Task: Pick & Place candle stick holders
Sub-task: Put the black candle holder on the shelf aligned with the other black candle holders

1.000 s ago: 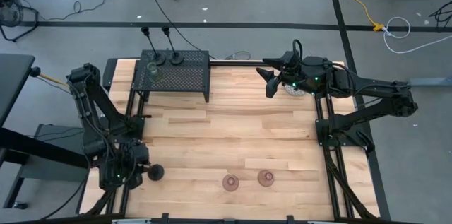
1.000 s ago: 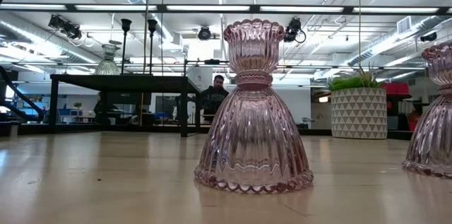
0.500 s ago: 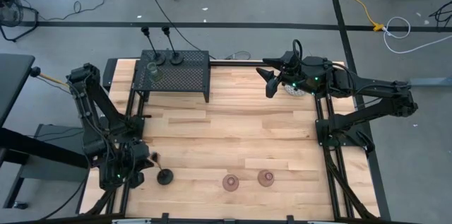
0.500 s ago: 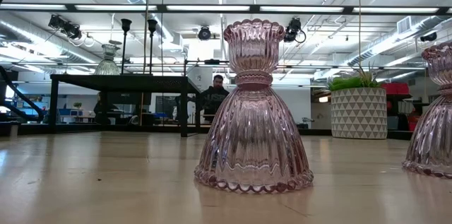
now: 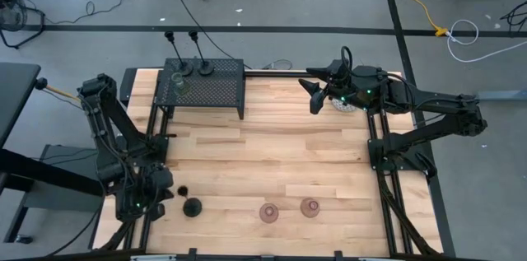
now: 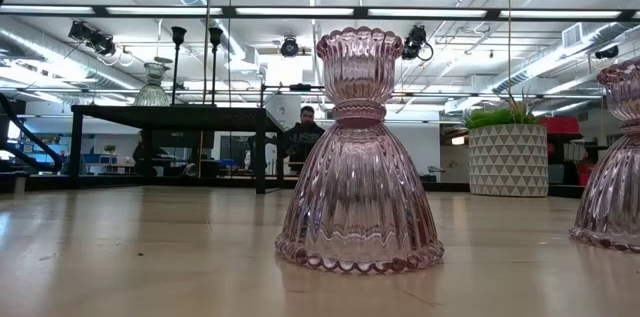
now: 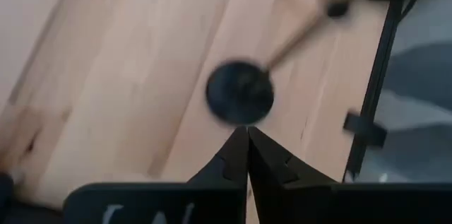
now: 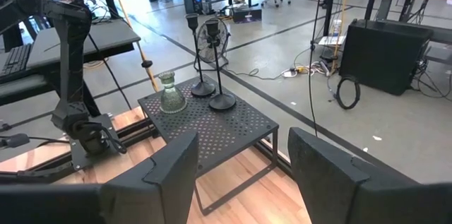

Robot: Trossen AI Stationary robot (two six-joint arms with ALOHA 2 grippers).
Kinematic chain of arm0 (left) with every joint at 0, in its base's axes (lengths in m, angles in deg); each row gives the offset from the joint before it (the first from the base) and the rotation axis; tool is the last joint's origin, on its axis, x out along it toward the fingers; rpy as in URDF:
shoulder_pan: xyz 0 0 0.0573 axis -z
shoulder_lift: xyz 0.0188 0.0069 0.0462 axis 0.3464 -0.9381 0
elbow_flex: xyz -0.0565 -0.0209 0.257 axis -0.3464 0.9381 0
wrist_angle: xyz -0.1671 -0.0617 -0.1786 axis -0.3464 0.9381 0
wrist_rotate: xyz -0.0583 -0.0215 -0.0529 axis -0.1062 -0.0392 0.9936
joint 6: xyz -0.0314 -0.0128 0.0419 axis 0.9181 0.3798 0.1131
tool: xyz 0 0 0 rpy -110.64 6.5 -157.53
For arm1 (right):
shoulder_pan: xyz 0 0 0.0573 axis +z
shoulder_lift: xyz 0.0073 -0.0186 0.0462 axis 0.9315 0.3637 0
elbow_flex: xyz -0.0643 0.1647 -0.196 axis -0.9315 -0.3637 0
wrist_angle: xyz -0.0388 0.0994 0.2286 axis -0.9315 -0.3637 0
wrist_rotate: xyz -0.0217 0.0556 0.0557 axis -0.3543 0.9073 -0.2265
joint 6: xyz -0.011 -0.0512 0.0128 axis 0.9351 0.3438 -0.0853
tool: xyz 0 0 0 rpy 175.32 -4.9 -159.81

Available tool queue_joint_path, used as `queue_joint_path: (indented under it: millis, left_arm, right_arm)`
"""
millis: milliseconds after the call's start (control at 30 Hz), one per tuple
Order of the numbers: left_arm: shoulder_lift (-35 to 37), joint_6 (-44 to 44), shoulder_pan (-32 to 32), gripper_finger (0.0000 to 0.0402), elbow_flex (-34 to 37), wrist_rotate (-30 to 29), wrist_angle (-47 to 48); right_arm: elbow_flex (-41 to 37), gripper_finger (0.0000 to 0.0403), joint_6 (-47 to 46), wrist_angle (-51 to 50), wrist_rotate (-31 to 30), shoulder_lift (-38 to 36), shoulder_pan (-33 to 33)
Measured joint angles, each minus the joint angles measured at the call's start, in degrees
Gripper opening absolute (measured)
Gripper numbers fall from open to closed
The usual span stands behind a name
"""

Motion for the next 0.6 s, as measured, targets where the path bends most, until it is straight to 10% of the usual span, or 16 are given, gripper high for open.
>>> queue_joint_path:
  millis: [600]
  left_arm:
    - [-0.9, -4.5, 0.7, 0.0021, 0.0, -1.1, -8.6]
  right_arm:
    - [0.0, 0.022, 0.8, 0.0, 0.0, 0.0, 0.0]
